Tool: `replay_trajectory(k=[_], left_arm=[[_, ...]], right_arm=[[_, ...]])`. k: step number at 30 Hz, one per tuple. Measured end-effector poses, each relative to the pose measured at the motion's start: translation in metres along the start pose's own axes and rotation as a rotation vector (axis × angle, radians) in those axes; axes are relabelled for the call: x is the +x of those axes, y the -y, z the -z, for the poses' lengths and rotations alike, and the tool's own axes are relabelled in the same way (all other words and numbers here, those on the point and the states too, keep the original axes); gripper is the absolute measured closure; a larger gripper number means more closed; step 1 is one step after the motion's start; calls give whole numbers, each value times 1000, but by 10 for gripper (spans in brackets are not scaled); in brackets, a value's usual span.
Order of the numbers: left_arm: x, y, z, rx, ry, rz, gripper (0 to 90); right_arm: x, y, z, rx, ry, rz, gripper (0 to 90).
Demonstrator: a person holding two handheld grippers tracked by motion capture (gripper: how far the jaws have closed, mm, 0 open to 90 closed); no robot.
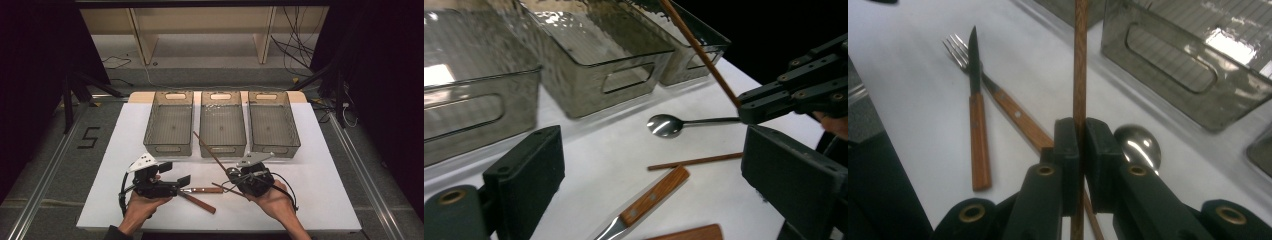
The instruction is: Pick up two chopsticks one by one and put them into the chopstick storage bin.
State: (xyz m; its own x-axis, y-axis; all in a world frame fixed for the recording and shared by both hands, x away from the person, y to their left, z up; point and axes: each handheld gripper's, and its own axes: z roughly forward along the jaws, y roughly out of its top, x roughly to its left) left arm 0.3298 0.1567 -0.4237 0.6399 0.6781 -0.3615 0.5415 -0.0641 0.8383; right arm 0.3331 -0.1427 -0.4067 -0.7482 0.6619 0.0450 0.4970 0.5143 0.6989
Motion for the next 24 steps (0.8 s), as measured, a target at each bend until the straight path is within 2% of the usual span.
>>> replay_trajectory(k=[2,6,7,8,10,11,12,13,15,16,18,20,22,24], left_arm=[[-3,-4,-6,9,12,22,112],[-7,-9,-17,11,44,51,136],[-7,-12,-22,18,59,72,152],[-7,-12,-22,18,59,72,156],[-7,-15,-27,22,71,109,169],[-7,-15,-27,22,71,109,179],[-8,-16,-30,24,86,144,191],[-8,-16,-30,24,86,144,206],[-7,-18,-33,27,108,173,218],[-6,-19,-35,22,126,197,238],[-6,-19,-37,25,126,198,279],[-4,-19,-41,32,138,222,323],[-4,-19,-42,35,144,229,371],[-3,-18,-44,23,160,248,422]], right_arm=[[2,-3,-3,-34,-5,-10,851],[3,-3,-6,-45,-5,-13,851],[6,-4,-9,-53,-8,-13,851],[6,-4,-10,-53,-9,-10,851],[8,-5,-12,-61,-10,-13,851],[9,-5,-13,-65,-12,-9,851],[10,-5,-13,-66,-13,-7,851],[11,-5,-14,-74,-13,-5,851],[12,-6,-14,-76,-17,-6,850],[14,-6,-16,-82,-18,0,850],[16,-6,-17,-85,-26,4,850],[17,-6,-18,-85,-28,5,850],[18,-6,-20,-87,-29,5,850],[20,-7,-21,-90,-32,8,850]])
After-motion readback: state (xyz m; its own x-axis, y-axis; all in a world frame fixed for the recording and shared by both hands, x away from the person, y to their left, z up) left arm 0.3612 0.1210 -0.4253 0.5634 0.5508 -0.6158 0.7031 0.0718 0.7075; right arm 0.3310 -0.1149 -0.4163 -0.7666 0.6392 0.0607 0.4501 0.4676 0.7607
